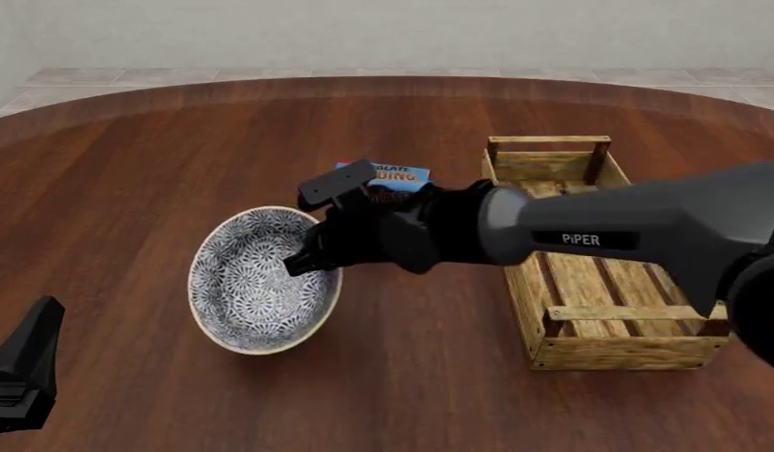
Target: Pick up the bowl on the left and put it in the tray.
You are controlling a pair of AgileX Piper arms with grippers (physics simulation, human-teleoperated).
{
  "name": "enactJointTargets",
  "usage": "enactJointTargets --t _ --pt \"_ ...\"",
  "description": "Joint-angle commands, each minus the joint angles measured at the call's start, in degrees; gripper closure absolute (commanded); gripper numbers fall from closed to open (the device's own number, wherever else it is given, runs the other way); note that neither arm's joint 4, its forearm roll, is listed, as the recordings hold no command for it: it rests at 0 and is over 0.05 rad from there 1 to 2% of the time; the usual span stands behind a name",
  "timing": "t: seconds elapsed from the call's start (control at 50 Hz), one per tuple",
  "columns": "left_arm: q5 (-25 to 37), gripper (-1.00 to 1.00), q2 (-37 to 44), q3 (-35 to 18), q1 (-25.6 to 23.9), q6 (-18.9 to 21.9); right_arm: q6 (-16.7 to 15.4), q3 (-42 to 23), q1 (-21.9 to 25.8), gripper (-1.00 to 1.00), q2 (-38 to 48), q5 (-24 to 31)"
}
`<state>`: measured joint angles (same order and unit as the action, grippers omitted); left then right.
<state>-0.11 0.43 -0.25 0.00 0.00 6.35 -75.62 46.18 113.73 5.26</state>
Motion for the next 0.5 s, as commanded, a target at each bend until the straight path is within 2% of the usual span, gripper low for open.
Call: enactJointTargets --t 0.02,0.5 --pt "0.0 -1.00 0.0 0.0 0.0 0.0 0.2 2.0 0.0 1.00 -2.7 -0.5" --pt "0.0 -1.00 0.0 0.0 0.0 0.0 0.8 6.3 -0.6 1.00 -8.0 -1.8"
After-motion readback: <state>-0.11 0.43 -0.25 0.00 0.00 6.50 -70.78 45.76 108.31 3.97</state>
